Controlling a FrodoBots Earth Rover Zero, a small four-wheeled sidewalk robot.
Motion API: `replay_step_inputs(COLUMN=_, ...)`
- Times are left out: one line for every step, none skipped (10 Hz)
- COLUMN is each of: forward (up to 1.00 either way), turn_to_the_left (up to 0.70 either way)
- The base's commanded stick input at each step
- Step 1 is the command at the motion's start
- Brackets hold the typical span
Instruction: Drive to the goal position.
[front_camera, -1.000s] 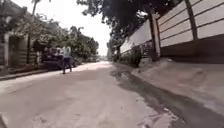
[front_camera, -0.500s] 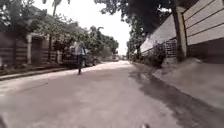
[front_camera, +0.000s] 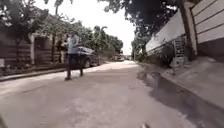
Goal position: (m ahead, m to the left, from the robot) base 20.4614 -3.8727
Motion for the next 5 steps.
replay_step_inputs(forward=0.7, turn_to_the_left=0.0)
replay_step_inputs(forward=0.7, turn_to_the_left=0.0)
replay_step_inputs(forward=0.7, turn_to_the_left=0.0)
replay_step_inputs(forward=0.7, turn_to_the_left=0.0)
replay_step_inputs(forward=0.7, turn_to_the_left=0.0)
